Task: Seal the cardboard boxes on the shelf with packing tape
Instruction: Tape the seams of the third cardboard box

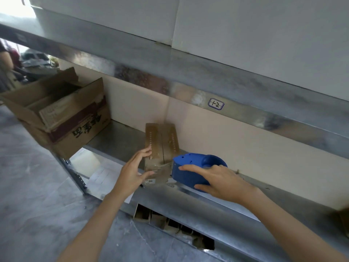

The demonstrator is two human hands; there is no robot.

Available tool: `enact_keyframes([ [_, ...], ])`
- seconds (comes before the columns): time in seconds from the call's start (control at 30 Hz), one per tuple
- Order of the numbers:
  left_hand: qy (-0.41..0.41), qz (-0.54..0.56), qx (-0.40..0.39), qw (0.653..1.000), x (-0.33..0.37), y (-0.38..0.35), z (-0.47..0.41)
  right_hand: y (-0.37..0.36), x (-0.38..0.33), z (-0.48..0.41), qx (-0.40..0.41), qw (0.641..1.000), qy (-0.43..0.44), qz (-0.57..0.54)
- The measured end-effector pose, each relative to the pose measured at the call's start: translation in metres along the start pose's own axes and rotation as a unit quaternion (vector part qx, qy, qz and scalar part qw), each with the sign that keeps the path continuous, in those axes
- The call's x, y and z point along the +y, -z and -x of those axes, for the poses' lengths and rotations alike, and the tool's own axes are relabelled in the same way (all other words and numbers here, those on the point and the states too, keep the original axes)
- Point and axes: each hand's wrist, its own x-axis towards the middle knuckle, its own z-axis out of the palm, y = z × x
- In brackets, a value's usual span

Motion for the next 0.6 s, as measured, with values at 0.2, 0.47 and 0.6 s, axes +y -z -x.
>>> enact_keyframes([
  [0.2, 0.011, 0.011, 0.017, 1.0, -0.001, -0.001, 0.005, 0.003, 0.0, 0.005, -0.018, 1.0, 0.021, -0.002],
  [0.47, 0.012, 0.007, 0.011, 1.0, -0.001, 0.0, 0.005, 0.013, 0.005, 0.012, 0.017, 0.999, 0.033, -0.027],
  [0.6, 0.007, 0.005, 0.009, 1.0, -0.002, 0.0, 0.004, 0.015, 0.007, 0.016, 0.023, 0.999, 0.043, -0.023],
])
